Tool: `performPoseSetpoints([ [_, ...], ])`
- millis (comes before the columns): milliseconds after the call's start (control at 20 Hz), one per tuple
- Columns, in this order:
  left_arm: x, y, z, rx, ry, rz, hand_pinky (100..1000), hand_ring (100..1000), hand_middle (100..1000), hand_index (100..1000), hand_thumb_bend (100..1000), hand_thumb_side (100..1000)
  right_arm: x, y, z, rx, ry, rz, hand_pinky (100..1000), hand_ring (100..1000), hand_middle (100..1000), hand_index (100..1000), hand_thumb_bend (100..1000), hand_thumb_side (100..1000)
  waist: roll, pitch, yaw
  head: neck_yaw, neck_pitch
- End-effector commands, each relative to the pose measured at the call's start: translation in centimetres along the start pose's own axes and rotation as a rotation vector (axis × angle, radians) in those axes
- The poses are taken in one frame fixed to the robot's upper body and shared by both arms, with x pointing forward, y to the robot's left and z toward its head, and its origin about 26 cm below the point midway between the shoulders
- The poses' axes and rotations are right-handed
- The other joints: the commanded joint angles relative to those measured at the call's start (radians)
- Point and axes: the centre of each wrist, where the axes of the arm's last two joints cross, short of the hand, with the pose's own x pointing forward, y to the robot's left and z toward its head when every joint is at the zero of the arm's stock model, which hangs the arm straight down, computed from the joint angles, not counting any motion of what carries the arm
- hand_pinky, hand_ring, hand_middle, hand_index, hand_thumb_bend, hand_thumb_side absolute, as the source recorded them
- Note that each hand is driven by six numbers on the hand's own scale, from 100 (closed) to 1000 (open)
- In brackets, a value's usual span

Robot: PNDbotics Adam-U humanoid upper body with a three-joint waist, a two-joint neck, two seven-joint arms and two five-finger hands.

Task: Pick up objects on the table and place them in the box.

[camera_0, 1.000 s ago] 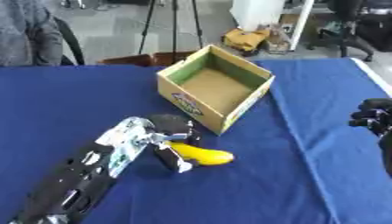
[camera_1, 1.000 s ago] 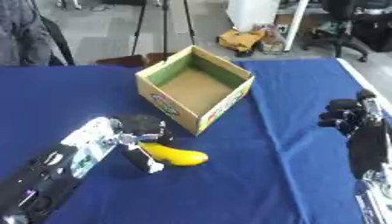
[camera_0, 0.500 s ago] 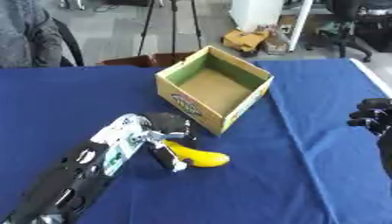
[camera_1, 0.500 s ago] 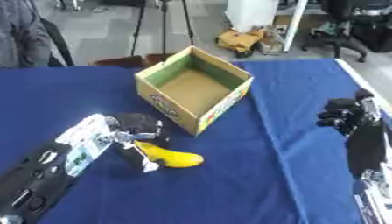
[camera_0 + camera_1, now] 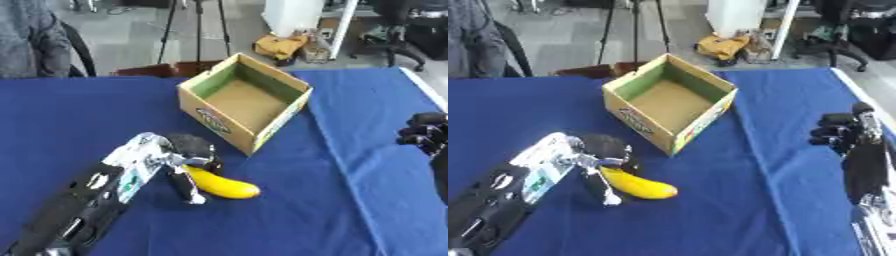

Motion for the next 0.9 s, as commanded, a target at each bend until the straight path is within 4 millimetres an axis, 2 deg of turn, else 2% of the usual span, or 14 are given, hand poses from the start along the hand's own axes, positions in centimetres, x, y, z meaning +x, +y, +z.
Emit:
performPoseSetpoints([
  [50,-0.7,0.3,0.6,0.0,0.023,-0.002,632,575,559,688,100,404,0.7,-0.3,-0.4,0.002,-0.027,0.01,527,540,531,592,100,917,0.0,-0.011,0.0,-0.003,-0.009],
  [450,-1.3,0.3,1.1,0.054,0.056,0.026,580,529,507,622,100,422,0.7,-0.3,-0.5,0.003,-0.027,0.01,527,540,531,592,100,917,0.002,-0.013,-0.003,-0.005,-0.008],
  [900,-3.0,3.3,5.2,0.138,0.16,-0.045,597,536,511,620,100,420,0.6,-0.4,-0.4,0.003,-0.025,0.015,528,540,531,592,100,917,0.006,-0.018,-0.004,-0.011,-0.009],
])
